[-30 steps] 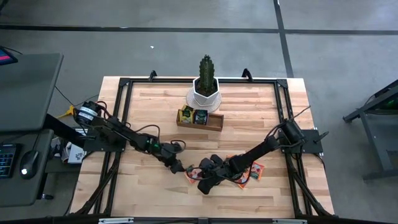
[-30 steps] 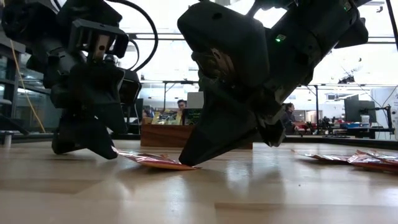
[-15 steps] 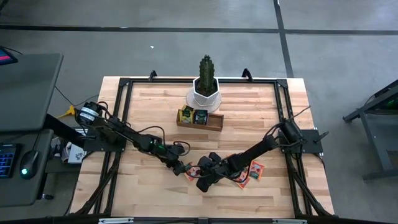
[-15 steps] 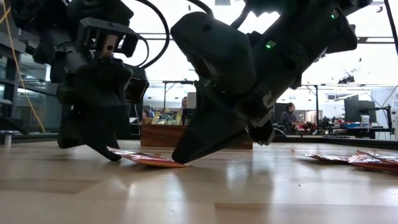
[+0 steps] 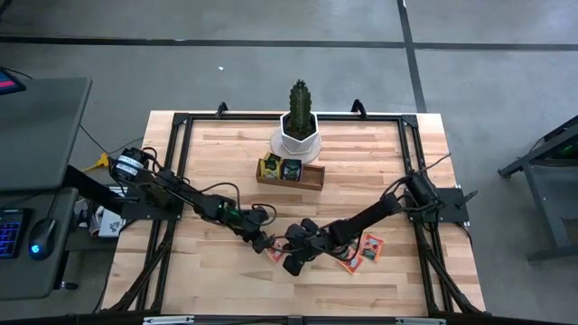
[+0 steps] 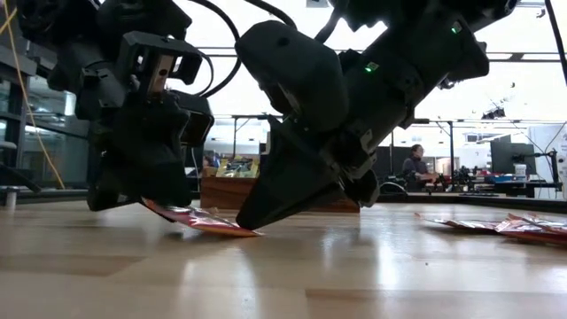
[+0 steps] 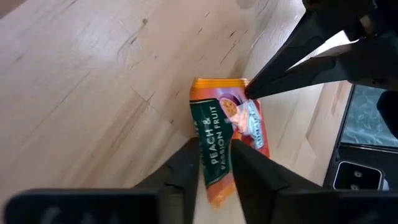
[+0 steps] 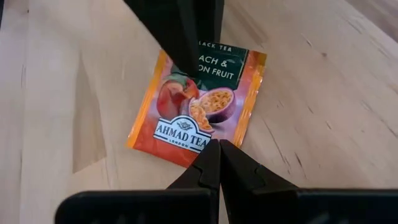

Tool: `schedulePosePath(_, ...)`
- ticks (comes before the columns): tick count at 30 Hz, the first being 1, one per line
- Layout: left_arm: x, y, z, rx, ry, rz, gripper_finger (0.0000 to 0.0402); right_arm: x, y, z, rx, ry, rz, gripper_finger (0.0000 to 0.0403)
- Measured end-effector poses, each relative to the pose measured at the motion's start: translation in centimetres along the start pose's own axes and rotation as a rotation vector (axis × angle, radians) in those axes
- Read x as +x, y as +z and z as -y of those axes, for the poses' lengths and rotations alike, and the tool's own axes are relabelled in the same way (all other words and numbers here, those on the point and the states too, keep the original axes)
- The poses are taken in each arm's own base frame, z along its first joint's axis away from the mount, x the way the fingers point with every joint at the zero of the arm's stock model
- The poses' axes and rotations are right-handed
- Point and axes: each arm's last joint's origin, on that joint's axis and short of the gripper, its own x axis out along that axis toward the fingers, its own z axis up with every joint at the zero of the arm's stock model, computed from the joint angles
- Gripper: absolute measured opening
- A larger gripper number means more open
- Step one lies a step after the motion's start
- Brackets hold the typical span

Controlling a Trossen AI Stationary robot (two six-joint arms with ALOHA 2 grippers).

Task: Pick & Place Tea
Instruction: Put the orange tea bag into the right section of the wooden organizer

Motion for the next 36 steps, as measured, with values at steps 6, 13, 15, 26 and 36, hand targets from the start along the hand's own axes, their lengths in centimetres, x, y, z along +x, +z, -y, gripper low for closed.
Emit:
schedulePosePath(6, 0.0, -0.1, -0.4, 0.018, 0.054, 0.008, 0.0007, 0.1, 0.2, 0.1, 0.005, 0.014, -0.011, 0.0)
schedulePosePath(13, -0.1, -0.1, -0.6, 0.113, 0.078, 0.005, 0.0001, 0.0, 0.2, 0.0, -0.002, 0.029, -0.025, 0.0)
schedulePosePath(15, -0.1, -0.1, -0.6, 0.136, 0.084, 0.014, 0.0001, 0.0, 0.2, -0.1, 0.004, 0.045, -0.037, 0.0)
schedulePosePath(26, -0.1, 0.0, -0.6, 0.255, 0.099, 0.043, 0.0, -3.8, 3.0, -1.0, -0.01, 0.001, -0.075, 0.0)
schedulePosePath(36, -0.8, 0.7, -0.3, 0.423, 0.081, 0.049, 0.0, -12.2, 5.8, 0.1, 0.003, -0.165, -0.082, 0.0)
